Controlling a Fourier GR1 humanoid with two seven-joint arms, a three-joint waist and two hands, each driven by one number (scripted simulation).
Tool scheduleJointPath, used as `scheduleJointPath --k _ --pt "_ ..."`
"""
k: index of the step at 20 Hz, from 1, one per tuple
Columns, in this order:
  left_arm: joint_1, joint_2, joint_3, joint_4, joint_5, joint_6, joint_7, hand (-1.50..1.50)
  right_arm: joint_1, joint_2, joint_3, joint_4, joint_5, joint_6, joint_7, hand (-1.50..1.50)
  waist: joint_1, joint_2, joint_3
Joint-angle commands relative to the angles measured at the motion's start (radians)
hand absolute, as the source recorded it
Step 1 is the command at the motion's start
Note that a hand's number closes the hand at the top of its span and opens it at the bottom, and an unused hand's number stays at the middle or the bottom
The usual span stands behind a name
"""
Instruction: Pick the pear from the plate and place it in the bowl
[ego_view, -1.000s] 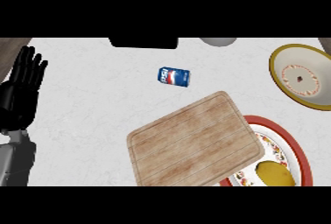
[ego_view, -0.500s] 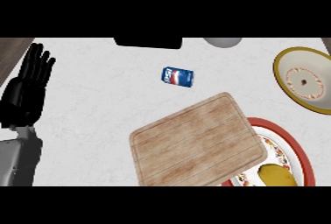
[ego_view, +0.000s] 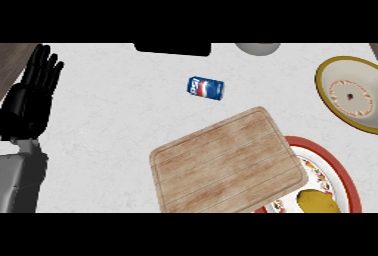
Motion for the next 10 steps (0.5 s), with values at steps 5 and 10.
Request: scheduleJointPath --k 5,10 --pt "0.003 0.0 0.005 0.011 0.002 -0.003 -0.001 0.0 -0.118 0.106 0.151 0.036 0.046 0.137 -0.086 1.5 -0.011 -0.004 -0.002" --pt "0.004 -0.001 0.013 -0.007 -0.003 0.014 -0.004 0.0 -0.153 0.224 0.22 0.093 0.091 0.018 -0.066 1.5 -0.015 -0.004 0.0"
